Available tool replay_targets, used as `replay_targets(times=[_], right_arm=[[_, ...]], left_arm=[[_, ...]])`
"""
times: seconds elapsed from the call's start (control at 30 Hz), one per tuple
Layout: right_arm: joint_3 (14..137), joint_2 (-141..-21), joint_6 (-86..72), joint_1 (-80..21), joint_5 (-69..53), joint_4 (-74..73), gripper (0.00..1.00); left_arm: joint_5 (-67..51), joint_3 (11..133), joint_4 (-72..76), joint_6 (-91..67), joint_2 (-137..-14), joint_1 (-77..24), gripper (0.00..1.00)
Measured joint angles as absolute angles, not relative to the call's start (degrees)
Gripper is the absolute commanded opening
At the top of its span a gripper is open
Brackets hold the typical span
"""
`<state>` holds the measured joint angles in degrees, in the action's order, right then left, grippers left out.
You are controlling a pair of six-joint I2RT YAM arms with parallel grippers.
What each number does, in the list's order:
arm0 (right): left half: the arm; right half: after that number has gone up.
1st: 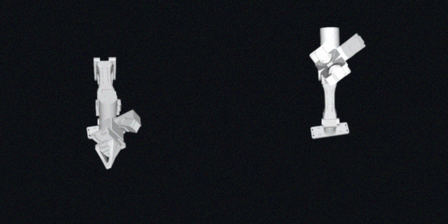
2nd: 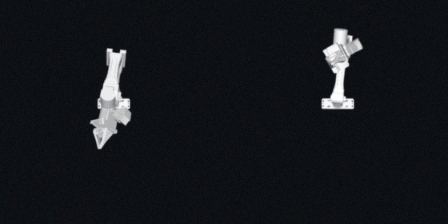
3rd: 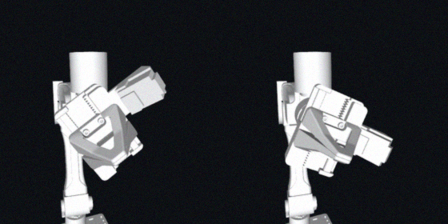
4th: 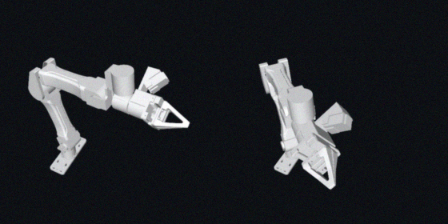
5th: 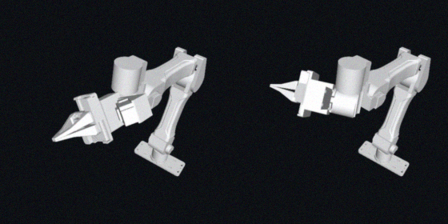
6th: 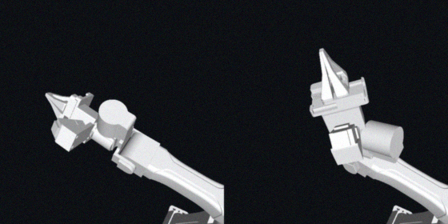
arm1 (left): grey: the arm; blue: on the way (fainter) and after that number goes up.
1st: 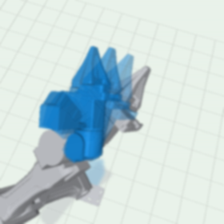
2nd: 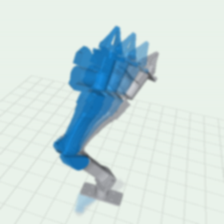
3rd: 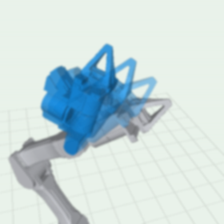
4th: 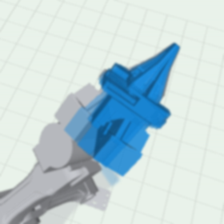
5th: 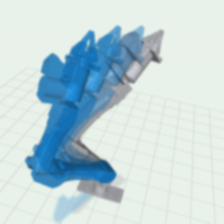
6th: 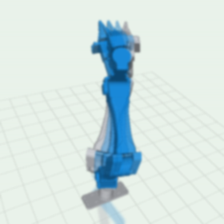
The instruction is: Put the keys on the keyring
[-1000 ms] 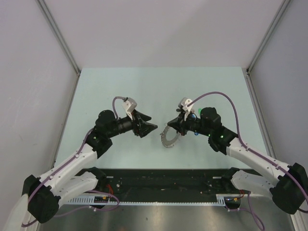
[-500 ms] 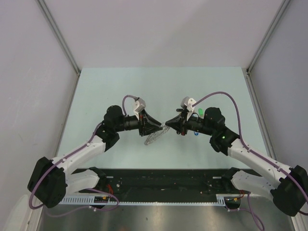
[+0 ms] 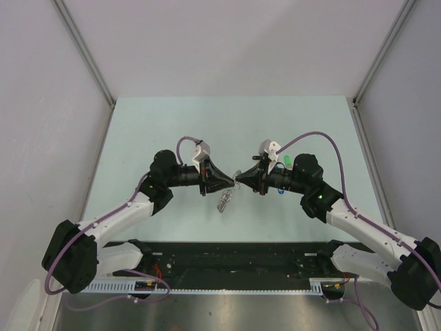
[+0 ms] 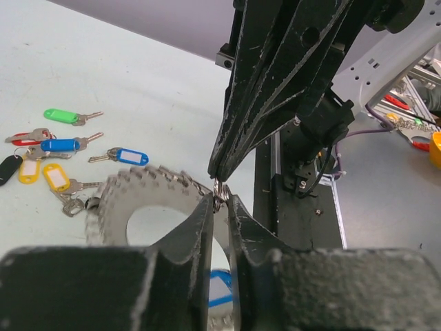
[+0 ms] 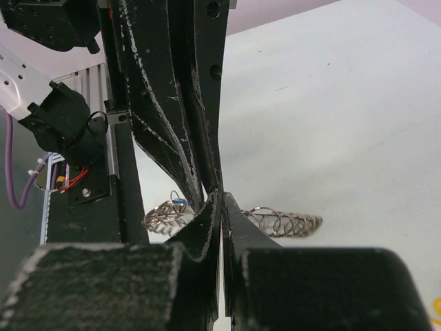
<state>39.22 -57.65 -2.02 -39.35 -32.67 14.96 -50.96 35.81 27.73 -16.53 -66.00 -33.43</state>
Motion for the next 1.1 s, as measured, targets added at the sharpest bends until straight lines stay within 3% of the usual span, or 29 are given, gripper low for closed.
replay_targets(times=[0.1, 0.37, 0.5, 0.6, 1.1], right_arm=[[39.2, -57.65, -2.17, -39.35, -33.17, 14.9, 0.0], [39.0, -57.76, -2.87, -39.38, -33.69, 14.48, 0.02], [39.11, -57.74, -2.87, -39.53, -33.19, 12.53, 0.3], [40.4, -57.71, -1.8, -39.51, -31.75, 7.9, 0.38], [50.72, -62.74, 5.72, -40.42, -33.26, -5.67, 0.41]], left_arm=[[-51.0, 35.81, 28.16, -16.51, -66.0, -33.65, 0.0], [-49.54, 35.9, 25.67, -15.35, -64.99, -34.11, 0.0], [-47.94, 37.34, 19.14, -11.99, -63.02, -34.59, 0.0], [-47.0, 39.38, 12.53, -8.8, -62.08, -34.65, 0.0], [-43.31, 51.16, -15.11, 6.13, -61.95, -35.57, 0.0]])
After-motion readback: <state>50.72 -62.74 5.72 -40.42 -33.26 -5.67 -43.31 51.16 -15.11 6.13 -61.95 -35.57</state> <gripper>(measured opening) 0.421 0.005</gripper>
